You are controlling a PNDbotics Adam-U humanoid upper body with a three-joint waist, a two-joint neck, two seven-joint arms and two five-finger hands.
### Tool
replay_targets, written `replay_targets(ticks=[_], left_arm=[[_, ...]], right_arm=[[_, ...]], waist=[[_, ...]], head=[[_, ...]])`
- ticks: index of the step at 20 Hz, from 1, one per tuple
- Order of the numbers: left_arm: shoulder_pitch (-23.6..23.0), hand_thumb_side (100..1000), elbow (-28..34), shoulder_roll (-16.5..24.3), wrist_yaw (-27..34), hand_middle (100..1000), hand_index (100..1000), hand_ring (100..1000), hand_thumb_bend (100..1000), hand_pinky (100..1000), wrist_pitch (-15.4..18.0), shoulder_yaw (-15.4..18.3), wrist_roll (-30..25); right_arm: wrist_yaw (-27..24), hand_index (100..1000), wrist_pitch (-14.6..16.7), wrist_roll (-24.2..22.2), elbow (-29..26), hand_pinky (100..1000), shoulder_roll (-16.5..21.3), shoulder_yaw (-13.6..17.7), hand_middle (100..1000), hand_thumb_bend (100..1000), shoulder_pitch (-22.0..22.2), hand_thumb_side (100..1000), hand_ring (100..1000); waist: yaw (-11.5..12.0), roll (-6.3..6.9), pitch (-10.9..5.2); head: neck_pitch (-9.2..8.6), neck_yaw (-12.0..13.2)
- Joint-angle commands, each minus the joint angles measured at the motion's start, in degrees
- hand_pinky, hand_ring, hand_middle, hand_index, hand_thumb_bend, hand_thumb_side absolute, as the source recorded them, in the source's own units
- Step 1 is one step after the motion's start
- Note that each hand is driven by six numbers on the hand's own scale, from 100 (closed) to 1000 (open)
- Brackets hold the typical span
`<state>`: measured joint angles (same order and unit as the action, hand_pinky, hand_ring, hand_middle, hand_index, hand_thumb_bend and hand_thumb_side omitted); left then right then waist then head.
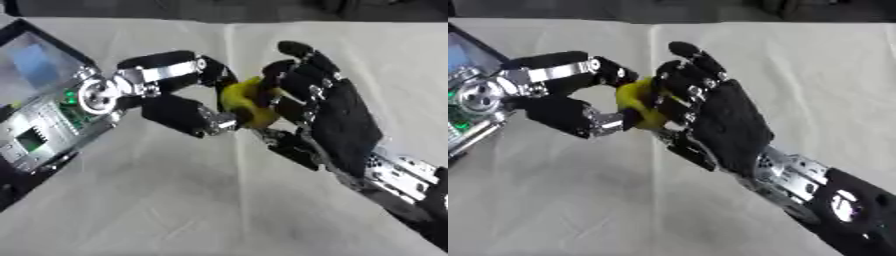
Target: Pick up the objects with one hand, pass them to the other hand, and then place them into the box on the other side of the table.
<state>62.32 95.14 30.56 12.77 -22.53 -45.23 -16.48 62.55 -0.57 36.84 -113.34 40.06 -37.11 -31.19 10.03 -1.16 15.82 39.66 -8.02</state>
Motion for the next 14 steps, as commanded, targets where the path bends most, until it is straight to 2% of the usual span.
replay_targets(ticks=[1, 5, 14], left_arm=[[0.9, 444, -0.5, 0.5, 1.5, 402, 653, 1000, 100, 961, -1.4, 1.5, 1.4], [1.1, 393, -0.4, 0.4, 2.1, 349, 573, 1000, 100, 916, -2.4, 1.5, 3.0], [1.2, 390, -0.6, 0.2, 1.2, 227, 413, 1000, 100, 862, -3.7, 1.5, 5.4]], right_arm=[[0.8, 580, 0.2, 0.0, -1.3, 801, 0.7, 0.2, 516, 228, -0.3, 100, 613], [1.7, 597, 0.2, 0.3, -1.3, 819, 0.8, 0.2, 533, 320, -0.3, 100, 629], [3.8, 632, 0.3, 1.2, -1.3, 836, 1.0, 0.3, 573, 539, 0.0, 100, 671]], waist=[[-0.1, 0.09, -0.88], [-0.3, 0.17, -0.91], [-0.4, 0.16, -1.07]], head=[[-0.18, 0.0], [-0.16, 0.2], [-0.44, 0.6]])
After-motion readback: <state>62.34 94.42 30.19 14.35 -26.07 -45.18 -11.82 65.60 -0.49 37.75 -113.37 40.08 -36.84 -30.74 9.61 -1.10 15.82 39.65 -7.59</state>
